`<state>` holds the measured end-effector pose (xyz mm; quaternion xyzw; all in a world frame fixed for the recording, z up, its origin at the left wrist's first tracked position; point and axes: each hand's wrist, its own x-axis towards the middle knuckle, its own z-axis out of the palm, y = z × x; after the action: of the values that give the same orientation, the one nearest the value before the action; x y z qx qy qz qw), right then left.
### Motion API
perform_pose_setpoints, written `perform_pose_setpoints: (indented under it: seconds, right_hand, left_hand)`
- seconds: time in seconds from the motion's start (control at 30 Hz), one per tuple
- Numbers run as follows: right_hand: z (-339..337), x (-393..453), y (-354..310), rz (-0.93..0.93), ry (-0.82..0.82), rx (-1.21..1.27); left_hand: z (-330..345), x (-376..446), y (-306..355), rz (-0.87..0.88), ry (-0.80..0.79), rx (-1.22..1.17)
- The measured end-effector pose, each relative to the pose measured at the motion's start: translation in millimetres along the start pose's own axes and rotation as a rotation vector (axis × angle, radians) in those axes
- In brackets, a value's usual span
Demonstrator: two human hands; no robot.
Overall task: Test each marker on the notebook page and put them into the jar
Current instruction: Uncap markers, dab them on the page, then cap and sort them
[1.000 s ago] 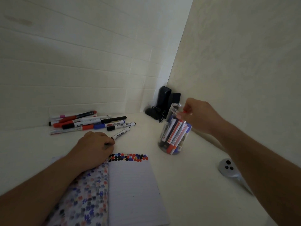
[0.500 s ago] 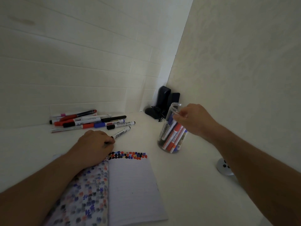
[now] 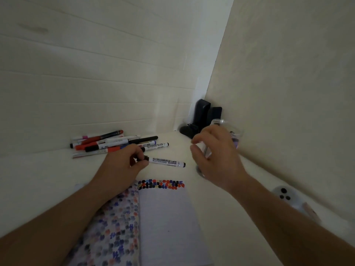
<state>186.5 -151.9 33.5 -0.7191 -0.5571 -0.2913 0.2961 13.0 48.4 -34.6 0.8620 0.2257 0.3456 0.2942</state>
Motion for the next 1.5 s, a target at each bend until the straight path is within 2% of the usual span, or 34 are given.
perform_pose_setpoints:
  seconds: [0.17, 0.23, 0.37, 0.53, 0.7, 0.93, 1.03, 1.1, 1.17, 1.2, 1.27, 1.3, 1.33, 1.4, 1.5]
  right_hand:
    - [51, -17, -27, -0.090, -0.378, -0.245]
    - [65, -17, -33, -0.079, -0.475, -0.262]
    - [84, -23, -28, -0.018, -0.500, -0.089]
    - [81, -25, -24, 0.012, -0.523, 0.066]
    - [80, -30, -20, -0.025, -0.532, 0.035]
    - [80, -34, -21, -0.111, -0.546, -0.042]
    - [71, -24, -25, -0.001, -0.624, -0.045]
    - [54, -17, -21, 0.153, -0.672, -0.026]
    - [34, -11, -13, 0.386, -0.612, 0.182]
    - [22, -9, -6, 0.518, -0.507, 0.417]
    - [-3, -2, 5, 0.777, -0.310, 1.098]
    - [-14, 2, 9, 0.829, -0.266, 1.402]
    - [-21, 4, 13, 0.823, -0.260, 1.581]
    - [-24, 5, 22, 0.718, -0.319, 1.662]
    - [-6, -9, 34, 0.638, -0.506, 1.534]
  left_hand:
    - [0, -4, 10, 0.091, -0.087, -0.083]
    - [0, -5, 12, 0.126, -0.121, -0.077]
    - [1, -5, 10, 0.071, -0.223, -0.079]
    - [3, -3, 6, 0.052, -0.213, -0.013]
    - [5, -8, 12, 0.111, -0.287, 0.010]
    - [5, -5, 6, 0.009, -0.296, 0.011]
    - [4, -4, 7, 0.016, -0.299, -0.015]
    - [4, -5, 8, 0.034, -0.284, 0.003]
    - [4, -6, 9, 0.061, -0.265, 0.033]
    - [3, -6, 10, 0.075, -0.264, 0.033]
    - [2, -7, 12, 0.108, -0.296, 0.027]
    - [1, -8, 12, 0.131, -0.336, 0.035]
    - [2, -9, 13, 0.150, -0.386, 0.047]
    - [4, -10, 13, 0.174, -0.481, 0.083]
    - [5, -10, 11, 0.191, -0.520, 0.131]
